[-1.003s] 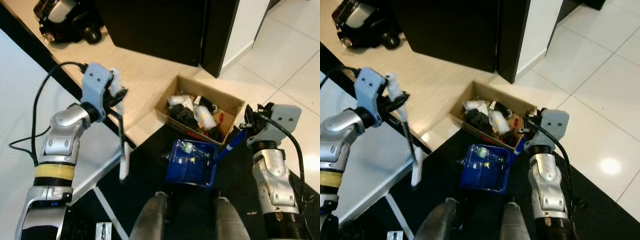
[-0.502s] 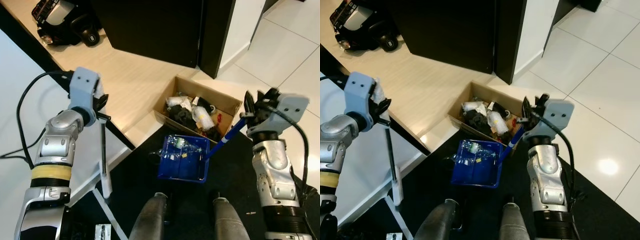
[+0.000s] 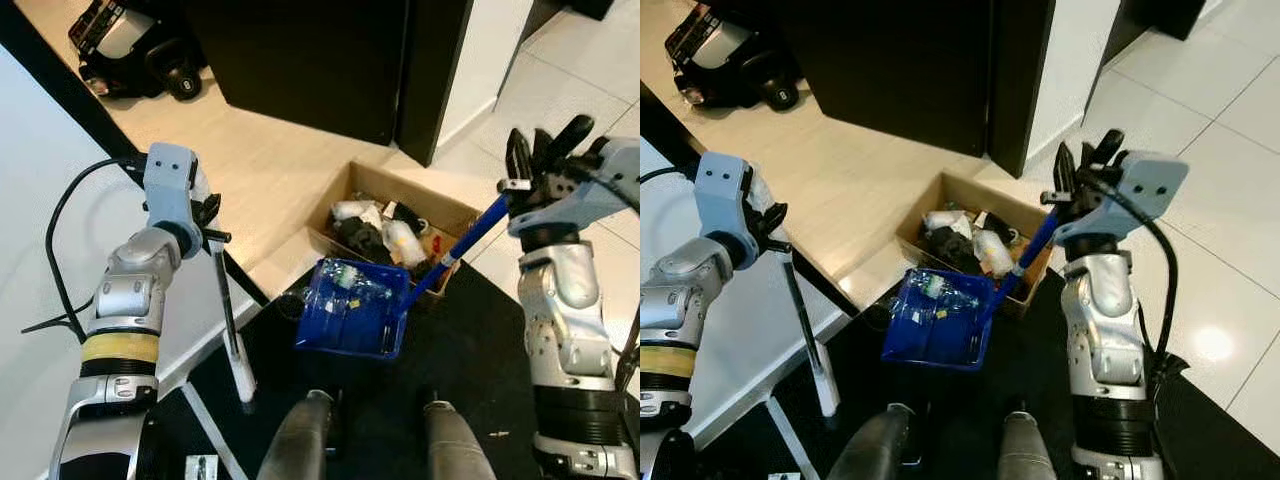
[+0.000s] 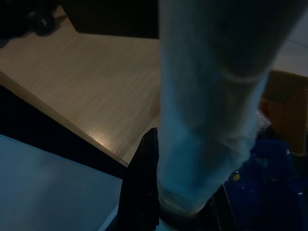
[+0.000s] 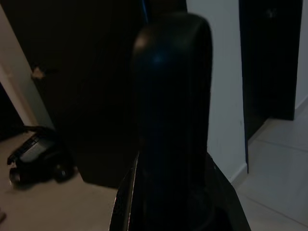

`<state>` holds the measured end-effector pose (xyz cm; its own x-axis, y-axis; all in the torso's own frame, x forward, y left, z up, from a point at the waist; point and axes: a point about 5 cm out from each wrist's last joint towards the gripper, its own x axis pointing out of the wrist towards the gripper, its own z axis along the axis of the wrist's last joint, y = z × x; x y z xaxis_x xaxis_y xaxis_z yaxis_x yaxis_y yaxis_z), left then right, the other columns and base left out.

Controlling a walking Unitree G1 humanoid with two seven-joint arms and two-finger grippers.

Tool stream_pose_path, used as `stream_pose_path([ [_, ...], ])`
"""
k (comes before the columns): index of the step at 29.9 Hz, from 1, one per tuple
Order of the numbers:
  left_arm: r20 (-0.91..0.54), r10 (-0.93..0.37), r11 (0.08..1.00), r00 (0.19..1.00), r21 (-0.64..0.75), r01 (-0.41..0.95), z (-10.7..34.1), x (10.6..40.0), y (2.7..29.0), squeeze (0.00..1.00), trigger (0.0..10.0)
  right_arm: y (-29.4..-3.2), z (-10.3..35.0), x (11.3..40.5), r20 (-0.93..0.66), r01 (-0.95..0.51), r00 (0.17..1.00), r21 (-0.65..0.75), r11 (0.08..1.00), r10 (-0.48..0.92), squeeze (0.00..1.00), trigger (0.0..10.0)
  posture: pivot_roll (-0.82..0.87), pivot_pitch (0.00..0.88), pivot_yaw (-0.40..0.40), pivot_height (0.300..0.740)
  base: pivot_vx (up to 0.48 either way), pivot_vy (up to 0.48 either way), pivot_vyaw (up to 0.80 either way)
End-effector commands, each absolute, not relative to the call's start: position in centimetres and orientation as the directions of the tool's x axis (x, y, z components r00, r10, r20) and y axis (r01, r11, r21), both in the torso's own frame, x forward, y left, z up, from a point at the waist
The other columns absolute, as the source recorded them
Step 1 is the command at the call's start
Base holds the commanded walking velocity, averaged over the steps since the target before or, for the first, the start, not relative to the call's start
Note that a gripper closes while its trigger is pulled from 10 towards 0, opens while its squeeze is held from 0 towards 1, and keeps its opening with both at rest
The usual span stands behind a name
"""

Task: Sweep floor

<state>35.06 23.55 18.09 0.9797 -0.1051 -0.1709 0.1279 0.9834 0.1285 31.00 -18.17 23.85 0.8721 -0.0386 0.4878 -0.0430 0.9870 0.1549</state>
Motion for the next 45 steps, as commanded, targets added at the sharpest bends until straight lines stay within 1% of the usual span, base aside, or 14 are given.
stream_pose_path([
  [1, -0.21, -0.075, 0.984, 0.975, 0.141, 0.106, 17.1, 34.8, 23.9, 0.0, 10.0, -18.2, 25.2, 30.4, 0.542, -0.065, 0.839, 0.187, 0.98, -0.048, 0.0, 10.0, 0.06, 0.205, 0.121, 0.74, 0.0, 0.0, 0.0],
  [6, -0.221, -0.06, 0.984, 0.973, 0.153, 0.095, 16.7, 34.8, 23.8, 0.0, 10.0, -18.7, 28.0, 30.2, 0.603, -0.084, 0.795, 0.219, 0.972, -0.067, 0.0, 10.0, 0.05, 0.194, 0.12, 0.74, 0.0, 0.0, 0.0],
  [15, -0.218, -0.062, 0.984, 0.974, 0.151, 0.097, 16.3, 35.0, 23.3, 0.0, 10.0, -20.4, 31.9, 31.2, 0.691, -0.074, 0.719, 0.178, 0.981, -0.071, 0.0, 10.0, 0.05, 0.174, 0.108, 0.74, 0.0, 0.0, 0.0],
  [17, -0.218, -0.061, 0.984, 0.974, 0.153, 0.096, 16.3, 35.0, 23.3, 0.0, 10.0, -20.5, 32.4, 31.3, 0.703, -0.069, 0.708, 0.157, 0.985, -0.063, 0.0, 10.0, 0.05, 0.171, 0.105, 0.74, 0.0, 0.0, 0.0],
  [21, -0.216, -0.062, 0.984, 0.974, 0.152, 0.097, 16.1, 34.8, 23.1, 0.0, 10.0, -20.2, 34.6, 32.2, 0.745, -0.059, 0.667, 0.056, 0.997, -0.002, 0.0, 10.0, 0.06, 0.161, 0.092, 0.74, 0.0, 0.0, 0.0],
  [24, -0.216, -0.063, 0.984, 0.974, 0.151, 0.097, 16.0, 34.8, 23.1, 0.0, 10.0, -20.2, 34.9, 32.3, 0.749, -0.058, 0.662, 0.04, 0.998, 0.008, 0.0, 10.0, 0.06, 0.161, 0.092, 0.74, 0.0, 0.0, 0.0],
  [25, -0.219, -0.065, 0.986, 0.974, 0.136, 0.097, 15.9, 34.7, 22.9, 0.0, 10.0, -19.6, 35.5, 32.6, 0.758, -0.055, 0.65, -0.03, 0.998, 0.059, 0.0, 10.0, 0.06, 0.158, 0.081, 0.74, 0.0, 0.0, 0.0],
  [26, -0.219, -0.065, 0.986, 0.974, 0.136, 0.097, 15.9, 34.7, 22.9, 0.0, 10.0, -19.6, 35.5, 32.6, 0.758, -0.055, 0.65, -0.03, 0.998, 0.059, 0.0, 10.0, 0.06, 0.158, 0.081, 0.74, 0.0, 0.0, 0.0],
  [28, -0.23, -0.067, 0.989, 0.971, 0.114, 0.096, 15.2, 34.1, 22.7, 0.0, 10.0, -18.1, 35.8, 33.3, 0.751, -0.075, 0.639, -0.154, 0.985, 0.166, 0.0, 10.0, 0.07, 0.158, 0.068, 0.74, 0.0, 0.0, 0.0],
  [30, -0.238, -0.067, 0.989, 0.969, 0.109, 0.096, 14.8, 33.8, 22.6, 0.0, 10.0, -17.2, 35.5, 33.8, 0.733, -0.103, 0.641, -0.212, 0.972, 0.228, 0.0, 10.0, 0.07, 0.159, 0.064, 0.74, 0.0, 0.0, 0.0],
  [35, -0.255, -0.056, 0.992, 0.965, 0.096, 0.083, 14.0, 32.8, 22.7, 0.0, 10.0, -16.0, 34.8, 34.3, 0.704, -0.142, 0.642, -0.28, 0.95, 0.304, 0.0, 10.0, 0.08, 0.158, 0.049, 0.74, 0.0, 0.0, 0.0],
  [38, -0.271, -0.047, 0.993, 0.962, 0.089, 0.074, 13.2, 31.8, 22.7, 0.0, 10.0, -14.6, 34.2, 34.7, 0.67, -0.174, 0.629, -0.374, 0.911, 0.396, 0.0, 10.0, 0.09, 0.158, 0.03, 0.74, 0.0, 0.0, 0.0],
  [41, -0.274, -0.045, 0.993, 0.961, 0.089, 0.072, 13.0, 31.5, 22.7, 0.0, 10.0, -14.1, 33.9, 34.9, 0.657, -0.186, 0.622, -0.404, 0.896, 0.426, 0.0, 10.0, 0.1, 0.158, 0.02, 0.74, 0.0, 0.0, 0.0],
  [45, -0.275, -0.04, 0.994, 0.96, 0.088, 0.066, 12.7, 31.2, 22.5, 0.0, 10.0, -12.6, 32.9, 34.9, 0.607, -0.202, 0.594, -0.523, 0.828, 0.528, 0.0, 10.0, 0.11, 0.16, 0.012, 0.74, 0.0, 0.0, 0.0],
])
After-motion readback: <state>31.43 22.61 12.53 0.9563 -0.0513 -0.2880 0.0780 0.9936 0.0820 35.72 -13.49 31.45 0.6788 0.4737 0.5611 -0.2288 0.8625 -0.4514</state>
